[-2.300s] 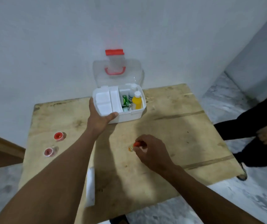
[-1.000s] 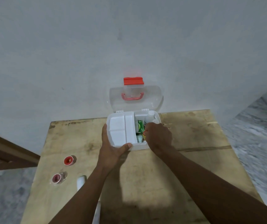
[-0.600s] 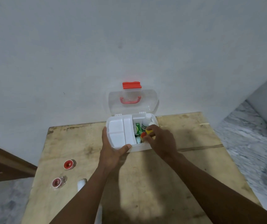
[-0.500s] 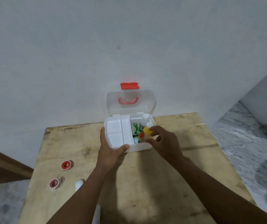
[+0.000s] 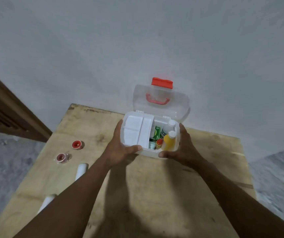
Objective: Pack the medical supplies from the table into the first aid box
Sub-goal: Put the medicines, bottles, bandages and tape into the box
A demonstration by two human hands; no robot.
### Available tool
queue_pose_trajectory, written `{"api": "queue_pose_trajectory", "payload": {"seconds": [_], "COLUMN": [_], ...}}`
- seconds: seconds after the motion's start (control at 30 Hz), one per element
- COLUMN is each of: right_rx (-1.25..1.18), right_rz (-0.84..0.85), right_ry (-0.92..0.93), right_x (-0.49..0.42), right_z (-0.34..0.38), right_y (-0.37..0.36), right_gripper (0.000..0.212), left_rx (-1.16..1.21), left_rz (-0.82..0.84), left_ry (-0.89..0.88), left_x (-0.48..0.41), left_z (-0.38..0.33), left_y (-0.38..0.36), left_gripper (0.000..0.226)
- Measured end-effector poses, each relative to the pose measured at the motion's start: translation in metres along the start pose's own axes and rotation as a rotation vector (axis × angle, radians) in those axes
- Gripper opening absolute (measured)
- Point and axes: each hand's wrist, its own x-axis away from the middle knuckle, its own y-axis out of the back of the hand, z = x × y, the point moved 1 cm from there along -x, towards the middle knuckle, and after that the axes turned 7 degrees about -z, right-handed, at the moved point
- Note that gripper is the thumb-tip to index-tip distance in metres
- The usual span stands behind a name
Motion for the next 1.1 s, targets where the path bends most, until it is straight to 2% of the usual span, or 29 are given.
{"api": "queue_pose_trajectory", "payload": {"seconds": [0.1, 0.23, 0.3, 0.4, 0.57, 0.7, 0.8, 0.87, 0.93, 1.03, 1.1], "right_rx": [-0.026, -0.068, -0.085, -0.112, -0.108, -0.112, -0.123, -0.118, -0.114, -0.098, -0.093], "right_rz": [0.029, 0.02, 0.007, 0.007, 0.011, 0.031, 0.032, 0.034, 0.042, 0.051, 0.053], "right_ry": [-0.004, -0.002, 0.002, 0.003, 0.023, 0.017, 0.01, 0.014, 0.009, 0.004, -0.002], "right_x": [-0.015, -0.015, -0.015, -0.014, -0.01, -0.007, -0.004, -0.004, -0.004, -0.004, -0.004], "right_z": [-0.018, -0.025, -0.027, -0.027, -0.023, -0.019, -0.015, -0.014, -0.014, -0.014, -0.013], "right_y": [-0.013, -0.019, -0.019, -0.017, -0.016, -0.015, -0.013, -0.012, -0.013, -0.014, -0.014], "right_gripper": [0.139, 0.142, 0.14, 0.139, 0.132, 0.126, 0.126, 0.127, 0.124, 0.122, 0.122], "left_rx": [-0.01, -0.063, -0.067, -0.151, -0.246, -0.531, -0.748, -0.921, -1.022, -0.942, -0.912], "left_rz": [-0.008, -0.005, -0.047, -0.208, -0.473, -0.544, -0.614, -0.679, -0.702, -0.659, -0.603], "left_ry": [0.024, 0.067, 0.139, 0.262, 0.277, 0.253, 0.237, 0.269, 0.369, 0.628, 0.718], "left_x": [0.002, 0.0, 0.003, 0.015, 0.069, 0.124, 0.166, 0.191, 0.212, 0.23, 0.233], "left_z": [-0.007, -0.011, -0.011, -0.019, -0.02, 0.001, 0.016, 0.025, 0.03, 0.039, 0.044], "left_y": [-0.003, -0.007, -0.009, -0.019, -0.045, -0.038, -0.021, -0.006, 0.01, 0.038, 0.051], "left_gripper": [0.086, 0.086, 0.096, 0.124, 0.108, 0.085, 0.08, 0.087, 0.105, 0.139, 0.148]}}
